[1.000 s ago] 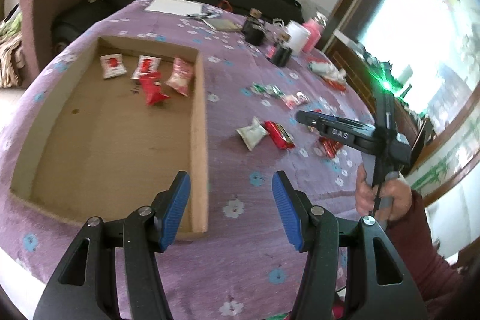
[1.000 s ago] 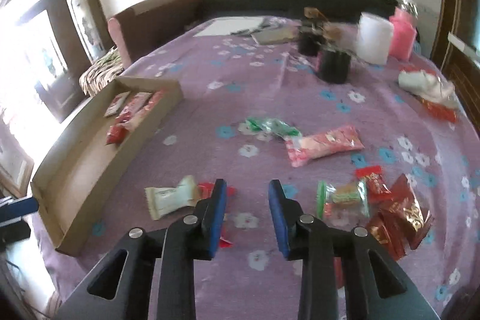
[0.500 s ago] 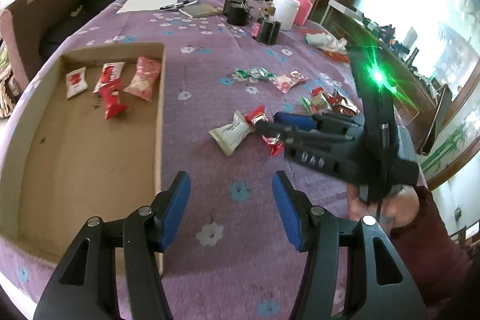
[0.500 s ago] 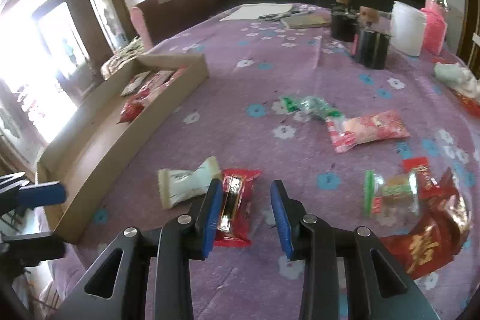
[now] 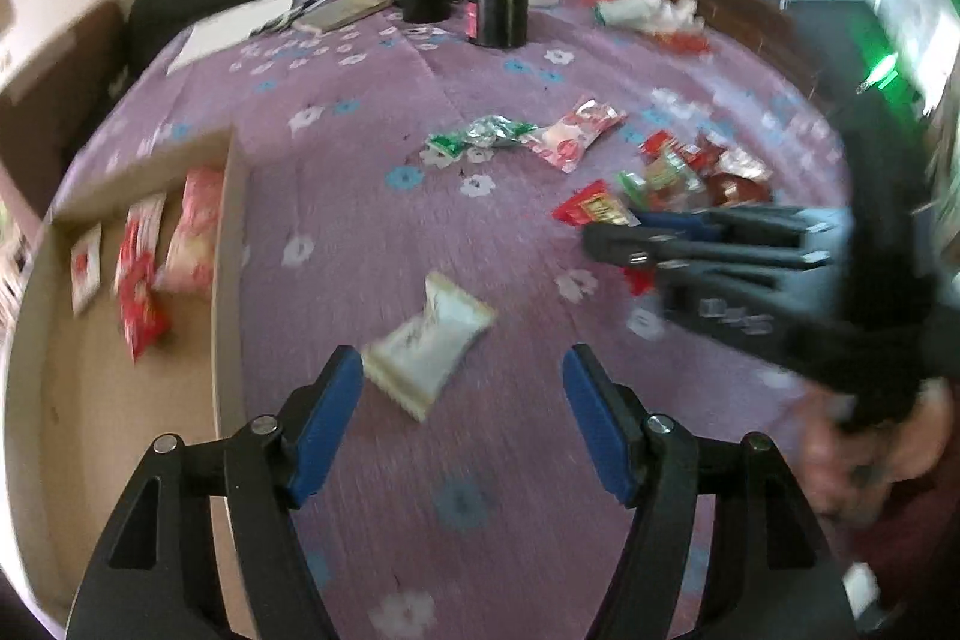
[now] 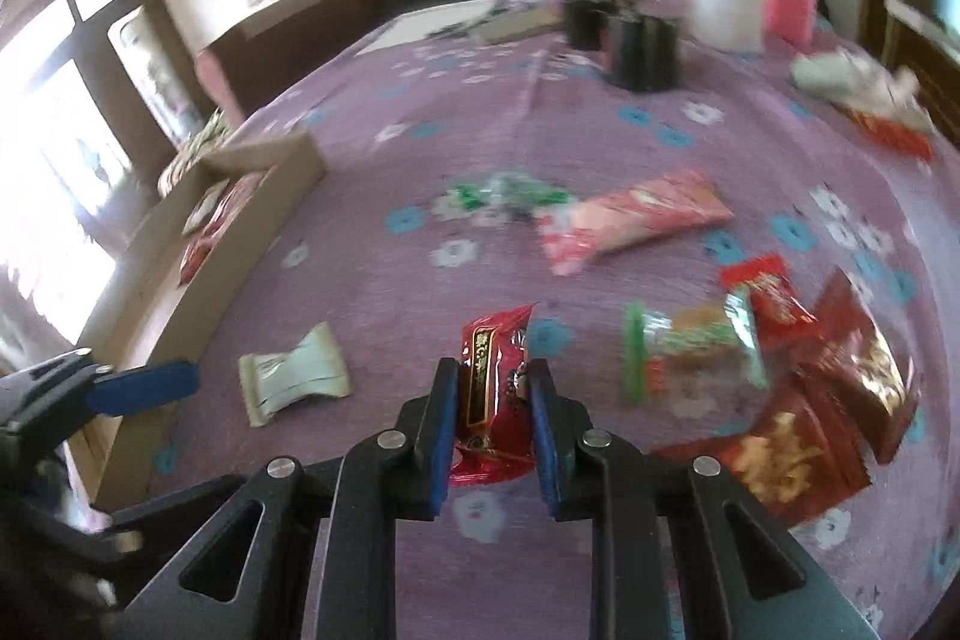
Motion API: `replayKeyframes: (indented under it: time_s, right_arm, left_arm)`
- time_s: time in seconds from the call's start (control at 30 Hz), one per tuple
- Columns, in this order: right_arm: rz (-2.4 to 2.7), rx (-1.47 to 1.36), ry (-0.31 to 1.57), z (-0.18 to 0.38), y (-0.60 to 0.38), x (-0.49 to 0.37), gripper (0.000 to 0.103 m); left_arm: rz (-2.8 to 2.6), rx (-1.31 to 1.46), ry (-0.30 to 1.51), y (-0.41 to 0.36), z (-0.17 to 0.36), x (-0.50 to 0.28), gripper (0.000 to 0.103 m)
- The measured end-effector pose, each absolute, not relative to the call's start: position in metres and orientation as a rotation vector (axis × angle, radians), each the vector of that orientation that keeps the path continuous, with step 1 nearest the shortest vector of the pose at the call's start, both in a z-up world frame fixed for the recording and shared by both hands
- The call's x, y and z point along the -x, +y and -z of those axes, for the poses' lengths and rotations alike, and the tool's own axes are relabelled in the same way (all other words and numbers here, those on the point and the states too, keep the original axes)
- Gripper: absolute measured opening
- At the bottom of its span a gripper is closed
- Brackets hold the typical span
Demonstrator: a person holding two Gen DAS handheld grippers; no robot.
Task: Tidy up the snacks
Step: 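Grasp the white wrapped candy with the left tool, then carry the chocolate bar and white candy over the box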
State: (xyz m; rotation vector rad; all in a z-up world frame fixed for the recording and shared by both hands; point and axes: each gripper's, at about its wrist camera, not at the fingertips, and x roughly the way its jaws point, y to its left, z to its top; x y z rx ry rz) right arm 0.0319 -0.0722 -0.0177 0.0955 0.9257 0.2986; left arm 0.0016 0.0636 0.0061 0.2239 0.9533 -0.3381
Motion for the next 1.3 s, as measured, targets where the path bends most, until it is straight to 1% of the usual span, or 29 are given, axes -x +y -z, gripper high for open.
replayKeyframes:
  time_s: [0.13, 0.27, 0.3, 0.37, 0.73, 0.8, 0.83, 0.87, 0.9, 0.93, 0.97, 1.0, 1.03, 1.1, 1.13, 1.17, 1.3]
  right_arm:
    - [-0.283, -0.163, 0.926, 0.017, -0.088, -0.035, 0.023]
    - [-0.287, -0.180, 0.923, 0.016, -0.090, -0.035, 0.023]
    - [-0.289, -0.179, 0.923, 0.016, -0.090, -0.035, 0.023]
    - [-0.287, -0.174, 0.921, 0.016, -0.088, -0.035, 0.023]
    - [-0.245, -0.145, 0.905, 0.016, -0.087, -0.033, 0.023]
    - [-0.240, -0.143, 0.902, 0.016, -0.087, -0.033, 0.023]
    - [-0.239, -0.142, 0.901, 0.016, -0.087, -0.032, 0.023]
    - [-0.239, -0.144, 0.901, 0.016, -0.087, -0.032, 0.023]
    - [-0.238, -0.144, 0.902, 0.016, -0.087, -0.033, 0.024]
    - [-0.236, -0.143, 0.900, 0.016, -0.086, -0.032, 0.024]
    - [-0.236, -0.143, 0.899, 0.016, -0.086, -0.032, 0.024]
    - [-0.237, -0.144, 0.898, 0.016, -0.087, -0.032, 0.024]
    - [-0.239, -0.145, 0.895, 0.016, -0.087, -0.032, 0.024]
    - [-0.243, -0.148, 0.886, 0.014, -0.087, -0.031, 0.024]
    - [-0.243, -0.146, 0.878, 0.013, -0.087, -0.030, 0.024]
    - [-0.240, -0.144, 0.871, 0.012, -0.087, -0.030, 0.024]
    - [-0.223, -0.122, 0.832, 0.007, -0.087, -0.026, 0.023]
  left_arm:
    - [0.312, -0.339, 0.952, 0.051, 0.008, -0.017, 0.069]
    - [0.334, -0.302, 0.988, 0.055, 0.013, -0.023, 0.067]
    - [0.343, -0.287, 0.995, 0.057, 0.013, -0.024, 0.063]
    - [0.396, -0.236, 1.014, 0.058, 0.012, -0.022, 0.023]
    - [0.354, -0.119, 0.980, 0.058, 0.013, -0.009, 0.025]
    - [0.355, -0.113, 0.976, 0.057, 0.012, -0.009, 0.030]
    - [0.364, -0.106, 0.977, 0.056, 0.012, -0.009, 0.038]
    - [0.372, -0.102, 0.978, 0.055, 0.012, -0.009, 0.054]
    - [0.380, -0.101, 0.979, 0.053, 0.013, -0.007, 0.065]
    - [0.380, -0.110, 0.979, 0.050, 0.015, -0.005, 0.085]
    - [0.372, -0.132, 0.973, 0.046, 0.018, -0.003, 0.088]
    - [0.354, -0.171, 0.964, 0.041, 0.020, -0.001, 0.088]
    - [0.347, -0.189, 0.960, 0.037, 0.019, 0.000, 0.086]
    - [0.338, -0.173, 0.941, 0.039, 0.016, 0.001, 0.060]
    - [0.332, -0.169, 0.935, 0.041, 0.014, 0.002, 0.033]
    - [0.326, -0.159, 0.938, 0.042, 0.013, 0.002, 0.024]
    - [0.324, -0.092, 0.938, 0.052, 0.009, 0.007, 0.023]
